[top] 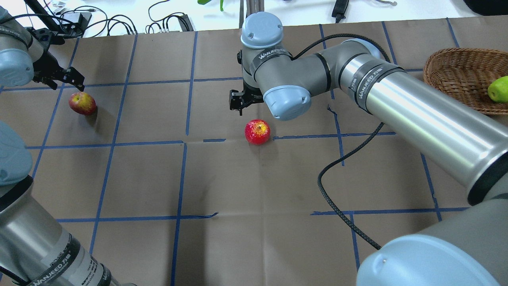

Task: Put all apples into basket
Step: 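Grasp red apple with right gripper while left grasps red-yellow apple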

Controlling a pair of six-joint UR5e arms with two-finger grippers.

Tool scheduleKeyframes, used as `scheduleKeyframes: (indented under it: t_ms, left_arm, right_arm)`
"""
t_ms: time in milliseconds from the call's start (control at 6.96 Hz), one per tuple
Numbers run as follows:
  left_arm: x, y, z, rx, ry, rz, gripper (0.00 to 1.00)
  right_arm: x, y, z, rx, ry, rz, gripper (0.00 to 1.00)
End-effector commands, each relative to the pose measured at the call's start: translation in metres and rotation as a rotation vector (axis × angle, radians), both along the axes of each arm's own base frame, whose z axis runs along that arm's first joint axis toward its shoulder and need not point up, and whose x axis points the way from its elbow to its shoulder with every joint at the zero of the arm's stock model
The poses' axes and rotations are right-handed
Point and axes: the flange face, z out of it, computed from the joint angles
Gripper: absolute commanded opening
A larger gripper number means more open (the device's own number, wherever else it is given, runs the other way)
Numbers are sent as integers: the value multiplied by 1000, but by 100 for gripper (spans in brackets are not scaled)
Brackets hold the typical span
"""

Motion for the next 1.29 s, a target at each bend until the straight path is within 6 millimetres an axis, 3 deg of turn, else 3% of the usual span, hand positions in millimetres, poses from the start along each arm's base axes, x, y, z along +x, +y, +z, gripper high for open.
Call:
scheduleKeyframes:
  t_ms: [0,431,575,718,862,1006,1149]
  left_arm:
    - [0,2,-17,27,19,25,96]
    - [-2,9,-33,82,48,44,96]
    - [-3,15,-45,104,59,42,96]
    - [2,18,-47,108,62,51,96]
    - [5,14,-38,91,52,51,75]
    - [7,10,-29,74,43,57,36]
    - [7,6,-22,60,38,54,29]
  right_arm:
    - [7,17,-38,22,20,-1,98]
    - [-13,36,-72,7,50,-4,96]
    - [-12,33,-68,0,43,-7,87]
    - [-11,31,-66,-5,41,-8,64]
    - [-12,29,-62,-9,34,-11,40]
    - [-15,28,-56,-19,34,-16,33]
    - [-24,20,-32,-53,26,-33,31]
